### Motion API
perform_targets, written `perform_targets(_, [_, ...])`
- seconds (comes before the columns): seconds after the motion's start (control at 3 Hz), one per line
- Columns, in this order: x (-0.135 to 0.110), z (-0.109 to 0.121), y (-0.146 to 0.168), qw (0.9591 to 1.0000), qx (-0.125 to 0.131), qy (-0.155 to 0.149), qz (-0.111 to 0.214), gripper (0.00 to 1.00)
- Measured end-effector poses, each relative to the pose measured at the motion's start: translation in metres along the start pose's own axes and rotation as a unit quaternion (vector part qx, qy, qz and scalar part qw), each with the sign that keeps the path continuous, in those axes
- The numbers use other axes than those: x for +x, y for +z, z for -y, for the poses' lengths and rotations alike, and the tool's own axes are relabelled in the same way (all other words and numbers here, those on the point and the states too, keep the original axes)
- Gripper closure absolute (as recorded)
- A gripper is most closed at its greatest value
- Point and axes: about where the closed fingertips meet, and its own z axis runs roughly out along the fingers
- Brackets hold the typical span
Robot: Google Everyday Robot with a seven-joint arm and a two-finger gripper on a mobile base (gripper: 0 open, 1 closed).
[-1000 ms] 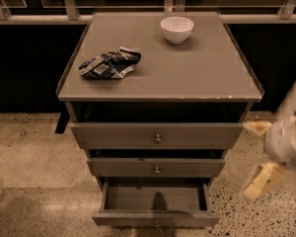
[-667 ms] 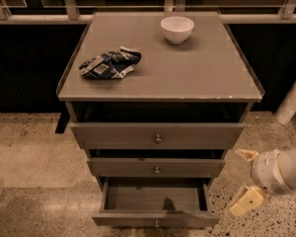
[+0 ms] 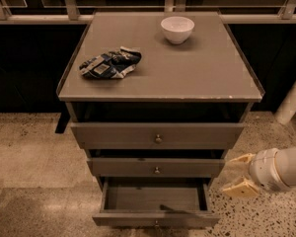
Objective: Close bottom drawer
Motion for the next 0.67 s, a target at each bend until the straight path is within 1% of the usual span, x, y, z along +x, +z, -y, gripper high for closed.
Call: perform_targets(0.67, [0.0003,-0.0025,0.0012,1.0000,0.003,-0.004,0.005,0.89])
